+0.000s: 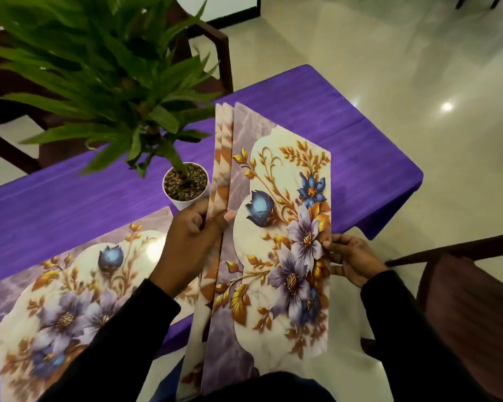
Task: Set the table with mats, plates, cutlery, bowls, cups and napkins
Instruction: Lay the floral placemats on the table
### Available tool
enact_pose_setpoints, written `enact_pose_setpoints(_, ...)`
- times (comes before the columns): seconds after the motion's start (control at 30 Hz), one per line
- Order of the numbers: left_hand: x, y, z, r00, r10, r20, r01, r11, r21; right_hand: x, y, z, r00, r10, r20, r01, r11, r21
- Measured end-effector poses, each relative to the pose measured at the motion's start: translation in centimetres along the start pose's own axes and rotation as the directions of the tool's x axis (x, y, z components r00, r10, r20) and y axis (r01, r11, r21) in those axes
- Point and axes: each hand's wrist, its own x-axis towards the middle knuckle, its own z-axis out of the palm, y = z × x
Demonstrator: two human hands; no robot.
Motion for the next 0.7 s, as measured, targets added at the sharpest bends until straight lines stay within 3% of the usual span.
enact_pose_setpoints(0.27, 9.2, 2.4, 3.1, 0.993, 0.110, 0.054, -0.117, 0.979, 0.165, 4.2, -3.6, -1.9, 0.976, -0.009, -0.218, 0.034, 0.993, 0.111)
enact_pose_setpoints(0.4, 13.3, 5.7, 3.7, 0.960, 0.267, 0.080, -0.277, 0.873, 0.402, 6.5, -4.3, -4.0, 0.935, 0.040, -0.353, 0.050, 0.969, 0.243)
enact_pose_setpoints(0.53, 16.8, 9.0, 5.6, 0.912, 0.409, 0.010, -0.359, 0.789, 0.498, 9.2, -4.8, -4.4, 0.888, 0.140, -0.439, 0.017, 0.942, 0.336)
enact_pose_setpoints(0.7, 21.4, 9.6, 9.6, 0.840, 0.519, -0.157, -0.346, 0.736, 0.582, 11.2, -5.9, -5.1, 0.878, 0.271, -0.395, -0.190, 0.954, 0.233)
